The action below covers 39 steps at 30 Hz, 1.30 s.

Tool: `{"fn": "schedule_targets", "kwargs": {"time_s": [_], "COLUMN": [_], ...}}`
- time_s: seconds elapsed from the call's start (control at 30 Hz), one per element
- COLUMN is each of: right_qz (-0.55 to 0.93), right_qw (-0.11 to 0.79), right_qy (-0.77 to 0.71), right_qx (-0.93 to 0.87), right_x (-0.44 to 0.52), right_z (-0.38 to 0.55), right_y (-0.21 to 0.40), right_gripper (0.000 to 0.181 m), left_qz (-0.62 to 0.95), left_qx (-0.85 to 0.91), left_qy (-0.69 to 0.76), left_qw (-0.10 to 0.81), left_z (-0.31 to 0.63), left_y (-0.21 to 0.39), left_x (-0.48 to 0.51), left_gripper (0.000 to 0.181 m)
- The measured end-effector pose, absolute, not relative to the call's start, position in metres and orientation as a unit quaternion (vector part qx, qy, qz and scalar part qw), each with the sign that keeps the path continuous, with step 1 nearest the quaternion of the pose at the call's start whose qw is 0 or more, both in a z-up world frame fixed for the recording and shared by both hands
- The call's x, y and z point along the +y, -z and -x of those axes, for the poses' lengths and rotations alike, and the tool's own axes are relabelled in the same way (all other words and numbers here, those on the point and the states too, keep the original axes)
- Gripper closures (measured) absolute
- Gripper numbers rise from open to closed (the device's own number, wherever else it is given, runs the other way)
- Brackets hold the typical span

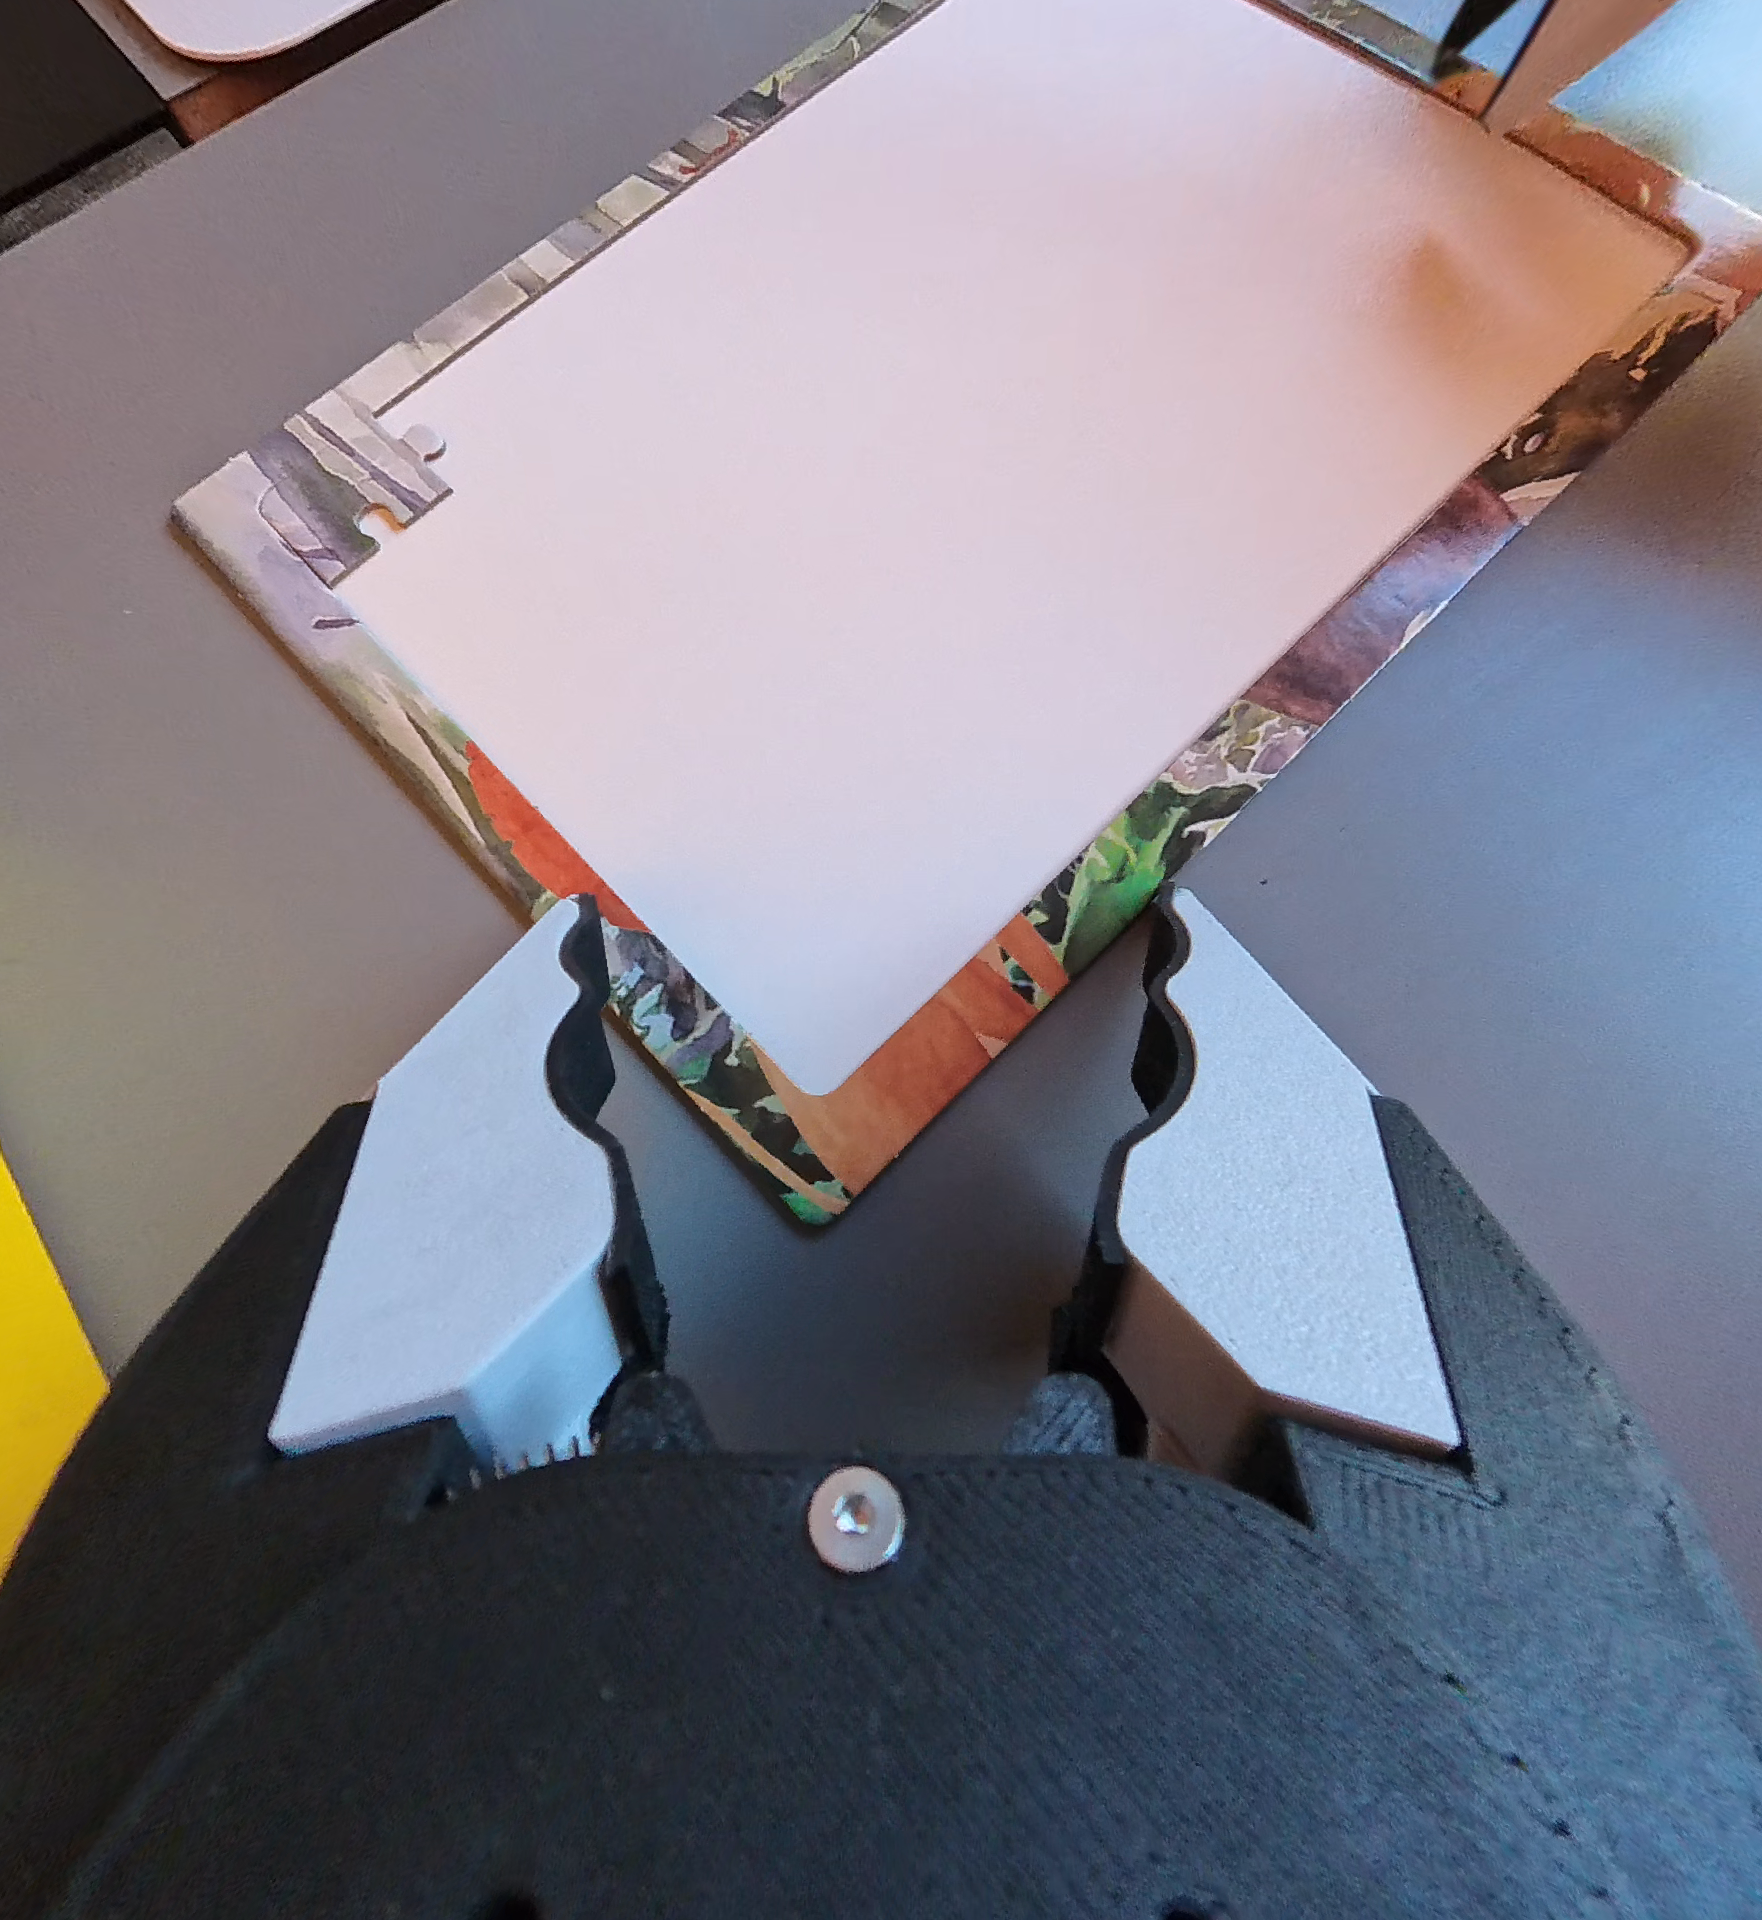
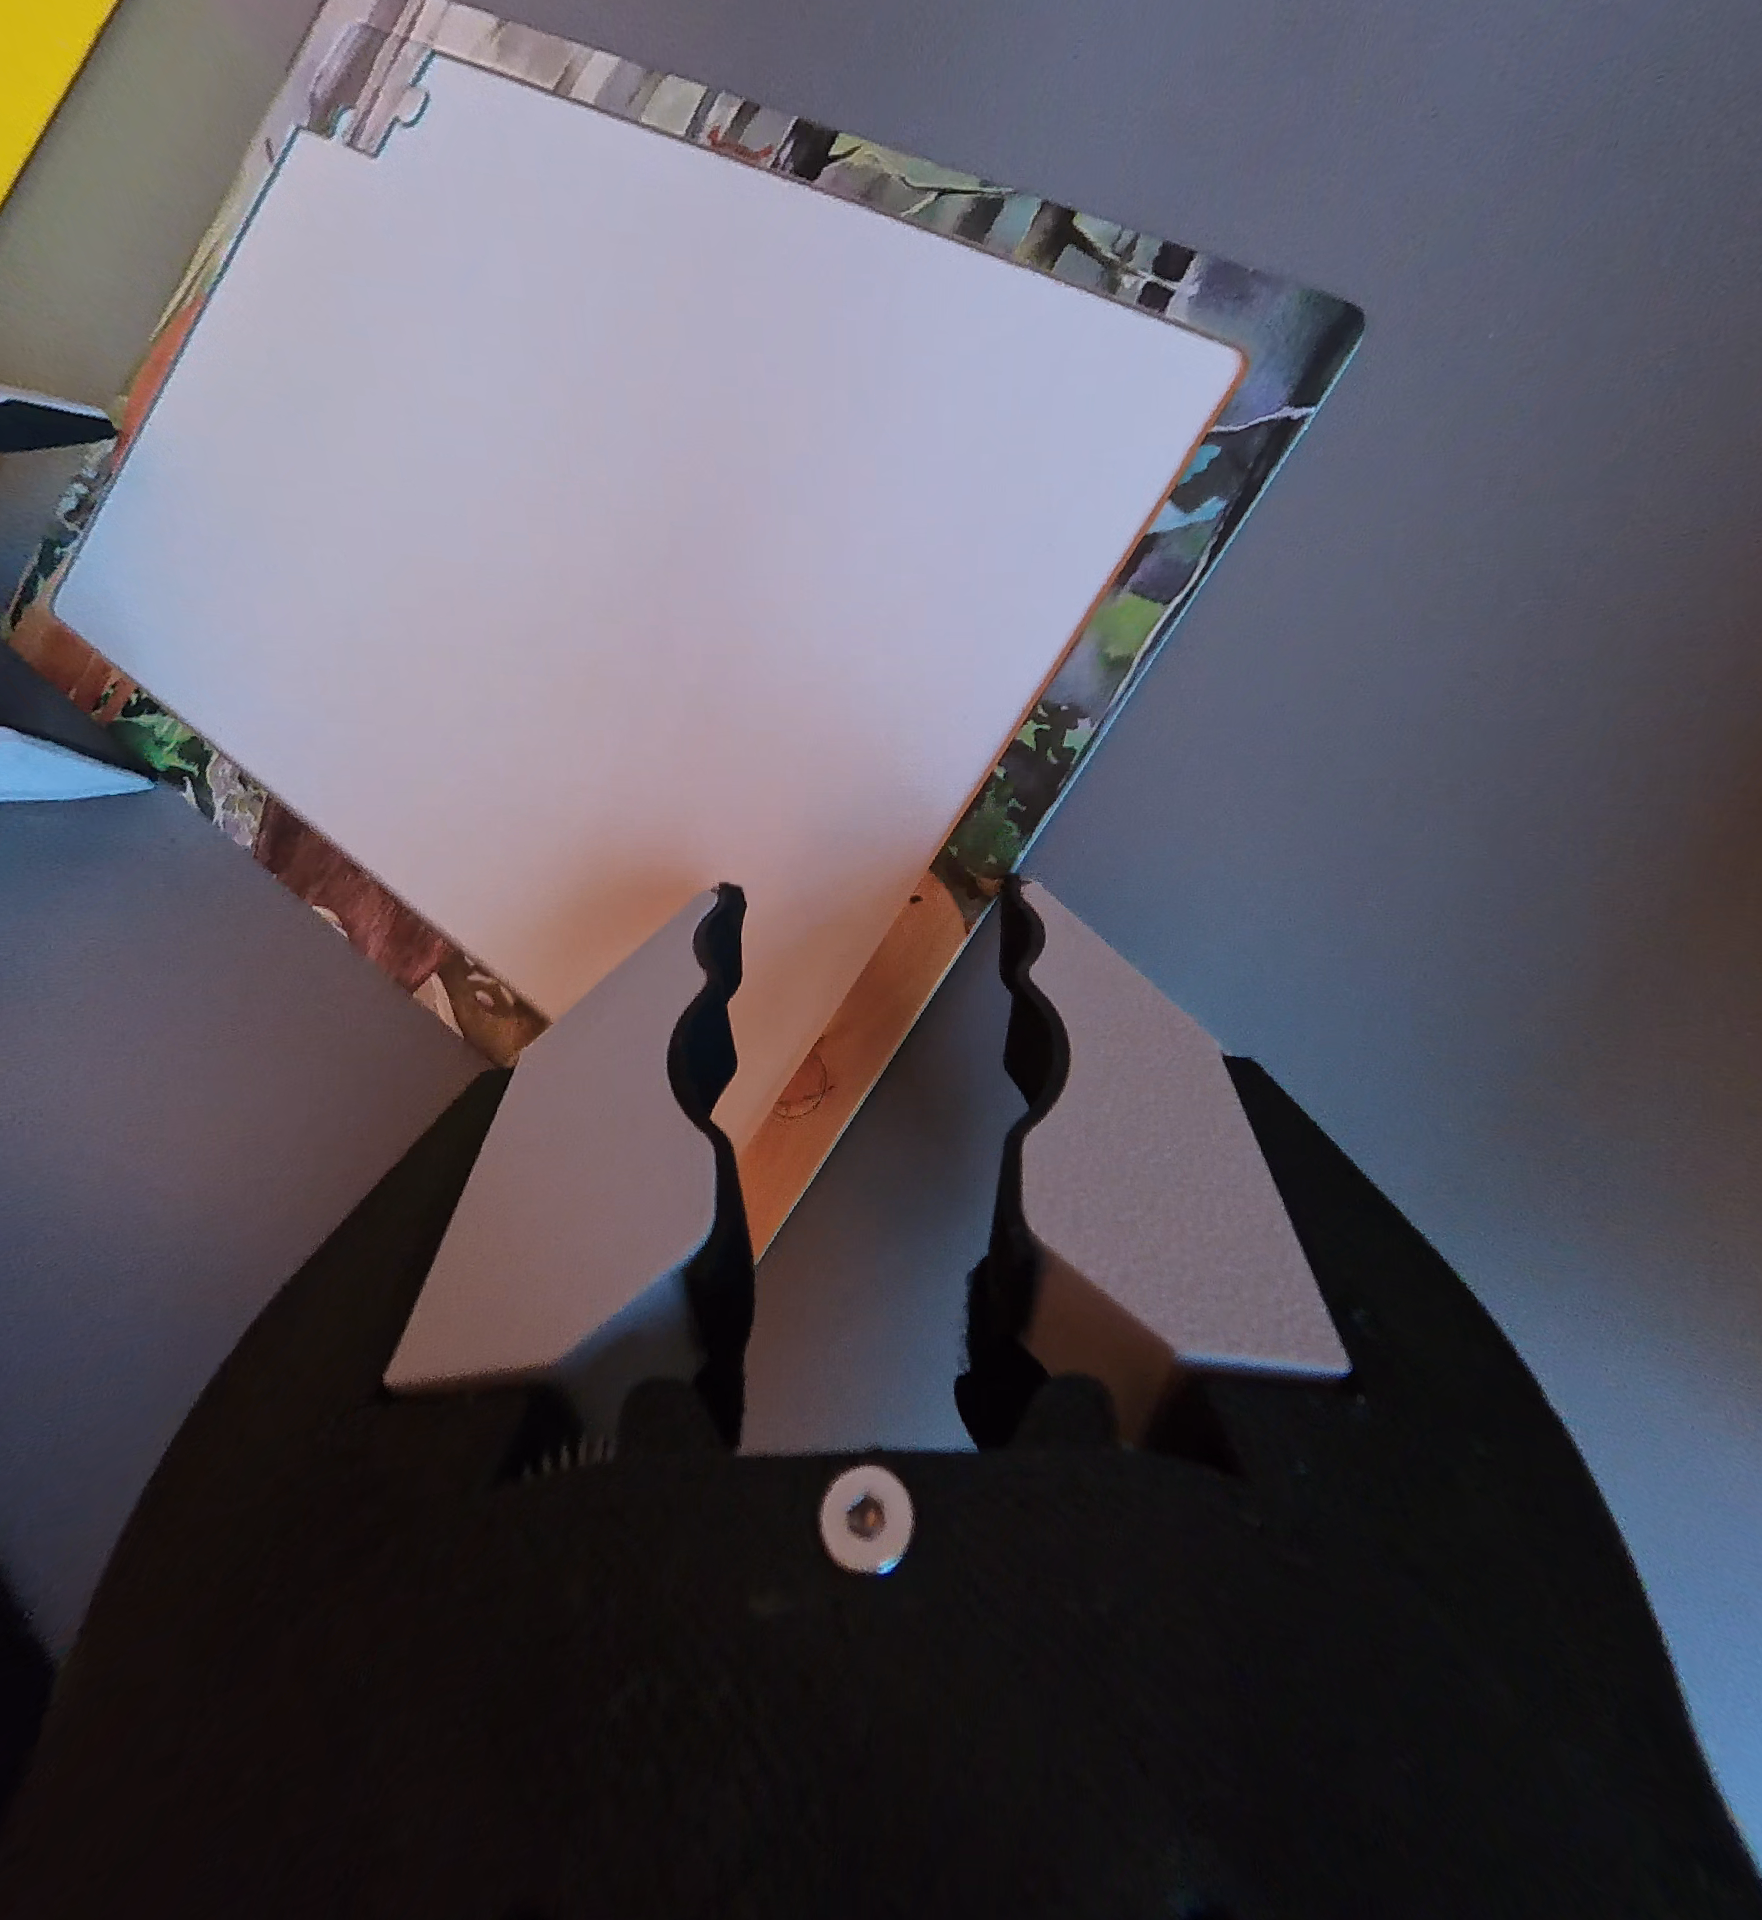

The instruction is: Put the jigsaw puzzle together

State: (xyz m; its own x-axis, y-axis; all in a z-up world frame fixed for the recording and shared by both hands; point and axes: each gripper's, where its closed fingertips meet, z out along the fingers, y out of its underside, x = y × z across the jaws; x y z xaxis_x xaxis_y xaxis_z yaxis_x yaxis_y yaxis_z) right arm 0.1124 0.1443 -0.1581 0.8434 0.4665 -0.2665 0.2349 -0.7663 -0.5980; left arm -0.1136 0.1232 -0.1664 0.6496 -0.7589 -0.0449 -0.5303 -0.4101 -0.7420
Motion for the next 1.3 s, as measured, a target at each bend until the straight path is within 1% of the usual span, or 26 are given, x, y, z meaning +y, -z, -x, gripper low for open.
{"fn": "schedule_targets", "kwargs": {"time_s": [0.37,0.47,0.53,0.63,0.73,0.83,0.9,1.0,1.03,1.07,1.13,1.2,1.23,1.3], "right_qz": [0.908,0.901,0.892,0.863,0.842,0.828,0.826,0.815,0.812,0.811,0.809,0.807,0.805,0.802], "right_qw": [0.287,0.315,0.346,0.417,0.463,0.493,0.498,0.516,0.521,0.524,0.529,0.531,0.533,0.537], "right_qy": [-0.233,-0.221,-0.221,-0.225,-0.215,-0.203,-0.197,-0.195,-0.196,-0.196,-0.194,-0.195,-0.194,-0.193], "right_qx": [-0.199,-0.201,-0.190,-0.175,-0.174,-0.172,-0.173,-0.176,-0.175,-0.173,-0.169,-0.171,-0.172,-0.173], "right_x": [0.138,0.146,0.153,0.168,0.175,0.179,0.180,0.182,0.183,0.183,0.184,0.183,0.183,0.182], "right_z": [-0.106,-0.114,-0.122,-0.132,-0.139,-0.144,-0.145,-0.145,-0.145,-0.146,-0.147,-0.147,-0.147,-0.147], "right_y": [0.157,0.155,0.151,0.137,0.129,0.125,0.127,0.121,0.119,0.118,0.117,0.116,0.116,0.114], "right_gripper": [0.131,0.124,0.123,0.123,0.123,0.124,0.125,0.126,0.127,0.127,0.128,0.128,0.128,0.128], "left_qz": [0.838,0.832,0.817,0.775,0.729,0.692,0.686,0.708,0.731,0.760,0.830,0.882,0.895,0.899], "left_qx": [0.379,0.386,0.388,0.388,0.371,0.313,0.276,0.280,0.272,0.268,0.246,0.216,0.200,0.176], "left_qy": [0.137,0.120,0.101,0.093,0.127,0.146,0.144,0.178,0.173,0.156,0.100,0.076,0.089,0.141], "left_qw": [0.368,0.380,0.413,0.491,0.562,0.634,0.657,0.623,0.601,0.572,0.490,0.411,0.389,0.376], "left_z": [0.116,0.116,0.115,0.111,0.111,0.153,0.199,0.246,0.261,0.276,0.307,0.325,0.325,0.314], "left_y": [0.167,0.163,0.150,0.108,0.046,-0.040,-0.087,-0.118,-0.117,-0.108,-0.072,-0.028,-0.009,0.022], "left_x": [0.126,0.128,0.131,0.129,0.116,0.114,0.123,0.137,0.146,0.157,0.180,0.200,0.210,0.225], "left_gripper": [0.073,0.073,0.076,0.082,0.081,0.082,0.091,0.117,0.127,0.132,0.135,0.143,0.141,0.134]}}
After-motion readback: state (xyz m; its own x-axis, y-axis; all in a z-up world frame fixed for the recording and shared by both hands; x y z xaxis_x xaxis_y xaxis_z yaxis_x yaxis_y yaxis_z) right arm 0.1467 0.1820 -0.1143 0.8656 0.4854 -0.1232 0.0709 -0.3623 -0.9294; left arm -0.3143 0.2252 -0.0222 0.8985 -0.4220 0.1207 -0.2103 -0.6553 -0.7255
